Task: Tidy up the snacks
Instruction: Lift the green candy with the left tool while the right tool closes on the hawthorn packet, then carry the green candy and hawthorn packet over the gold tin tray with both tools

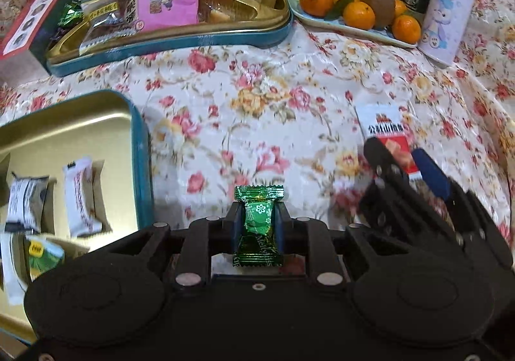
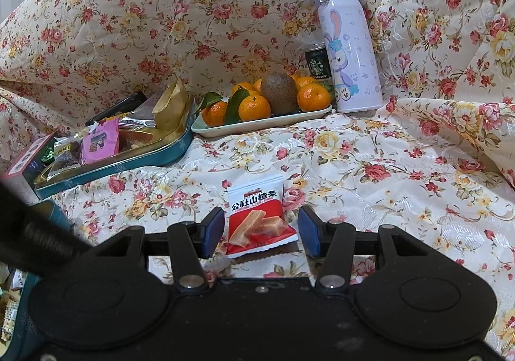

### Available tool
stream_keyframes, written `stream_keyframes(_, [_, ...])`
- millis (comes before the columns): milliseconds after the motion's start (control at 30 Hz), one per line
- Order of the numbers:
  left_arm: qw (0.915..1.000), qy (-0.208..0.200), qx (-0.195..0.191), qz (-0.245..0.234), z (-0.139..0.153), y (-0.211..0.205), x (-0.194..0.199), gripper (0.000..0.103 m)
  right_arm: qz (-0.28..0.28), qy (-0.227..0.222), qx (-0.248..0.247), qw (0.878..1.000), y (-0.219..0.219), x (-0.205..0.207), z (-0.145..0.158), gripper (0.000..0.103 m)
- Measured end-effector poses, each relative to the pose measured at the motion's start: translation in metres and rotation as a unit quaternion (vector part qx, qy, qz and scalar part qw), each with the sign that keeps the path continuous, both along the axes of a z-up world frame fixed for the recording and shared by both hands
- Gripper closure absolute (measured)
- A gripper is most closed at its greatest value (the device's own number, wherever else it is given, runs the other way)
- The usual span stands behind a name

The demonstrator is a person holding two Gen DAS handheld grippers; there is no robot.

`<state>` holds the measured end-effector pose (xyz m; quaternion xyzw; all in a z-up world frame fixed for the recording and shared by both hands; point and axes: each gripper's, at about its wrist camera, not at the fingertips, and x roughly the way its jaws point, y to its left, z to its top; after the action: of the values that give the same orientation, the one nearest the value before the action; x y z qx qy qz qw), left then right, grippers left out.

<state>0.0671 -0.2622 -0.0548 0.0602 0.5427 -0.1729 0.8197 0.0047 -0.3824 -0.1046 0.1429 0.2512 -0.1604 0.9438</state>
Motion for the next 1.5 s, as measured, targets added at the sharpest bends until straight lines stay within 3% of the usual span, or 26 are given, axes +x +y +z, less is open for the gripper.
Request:
stream_keyframes(400, [0.9997,-0.009,-0.016,-0.013,-0.001,0.013,-0.014,0.074,0.005,0.004,-0.005,1.000,0.002,0.003,-0.001,0.046])
stream_keyframes(567, [0.9997,-0.017,-0.009,-0.016,-0.001,0.011,-0.018,0.074,-0.004,0.005,-0.005,1.000,0.002,0.002,-0.001,0.057])
stream_keyframes(733, [0.9990,-0.038,-0.002,-0.023,-0.002,0.009,-0.025,0.074,-0.006,0.009,-0.011,1.000,0.002,0.003,-0.001,0.059])
stream_keyframes(900, [0.9992,-0.029,-0.012,-0.025,-0.001,0.013,-0.021,0.074,-0.004,0.024,-0.023,0.999,0.004,0.001,0.002,0.060])
stream_keyframes(1000, [0.9991,-0.026,-0.017,-0.029,-0.001,0.015,-0.019,0.074,-0.008,0.037,-0.028,0.999,0.008,-0.012,0.006,0.060])
stream_keyframes(1267, [0.9988,-0.033,-0.017,-0.031,0.000,0.014,-0.022,0.074,-0.010,0.056,0.015,0.998,0.012,-0.066,0.012,0.060])
stream_keyframes(1500, [0.9988,-0.031,-0.019,-0.034,0.000,0.015,-0.022,0.074,-0.009,0.077,-0.047,0.996,0.040,-0.076,0.007,0.056])
